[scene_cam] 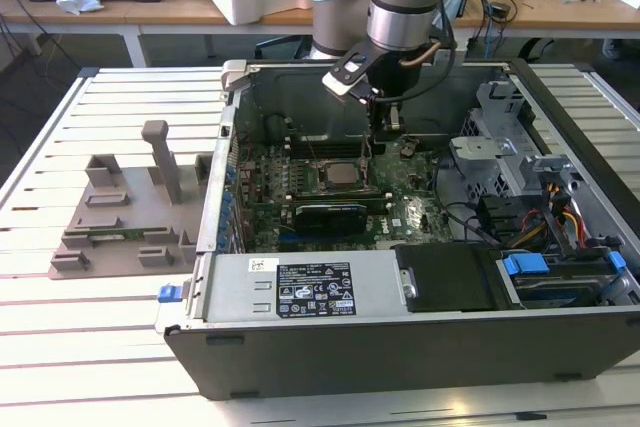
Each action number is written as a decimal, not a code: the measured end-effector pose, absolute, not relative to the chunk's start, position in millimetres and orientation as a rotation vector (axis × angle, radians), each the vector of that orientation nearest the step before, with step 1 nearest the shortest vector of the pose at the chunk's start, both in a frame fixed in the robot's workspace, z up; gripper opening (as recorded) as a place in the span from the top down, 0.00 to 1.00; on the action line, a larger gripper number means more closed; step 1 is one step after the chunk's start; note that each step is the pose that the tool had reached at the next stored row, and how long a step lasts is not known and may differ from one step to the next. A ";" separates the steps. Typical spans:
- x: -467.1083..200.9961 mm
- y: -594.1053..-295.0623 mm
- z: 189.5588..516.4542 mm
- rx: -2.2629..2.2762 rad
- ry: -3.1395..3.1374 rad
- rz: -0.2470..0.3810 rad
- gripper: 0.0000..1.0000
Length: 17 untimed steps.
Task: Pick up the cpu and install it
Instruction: 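Close the cpu cover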
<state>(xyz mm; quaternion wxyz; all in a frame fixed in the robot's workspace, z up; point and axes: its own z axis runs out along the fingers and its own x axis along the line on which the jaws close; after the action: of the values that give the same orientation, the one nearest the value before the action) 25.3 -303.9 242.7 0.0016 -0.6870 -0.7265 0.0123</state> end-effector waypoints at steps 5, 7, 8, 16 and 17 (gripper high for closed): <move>16.2 -303.9 241.8 -2.155 -2.279 0.035 0.89; 10.8 -304.0 241.2 -2.155 -2.279 0.035 0.89; 8.2 -304.0 241.0 -2.155 -2.279 0.035 0.89; -12.6 -303.9 240.3 -2.155 -2.279 0.035 0.89; -14.2 -303.9 240.3 -2.155 -2.279 0.035 0.89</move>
<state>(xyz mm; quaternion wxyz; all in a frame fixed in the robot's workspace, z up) -14.2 -303.9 240.3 0.0026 -0.6870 -0.7265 0.0111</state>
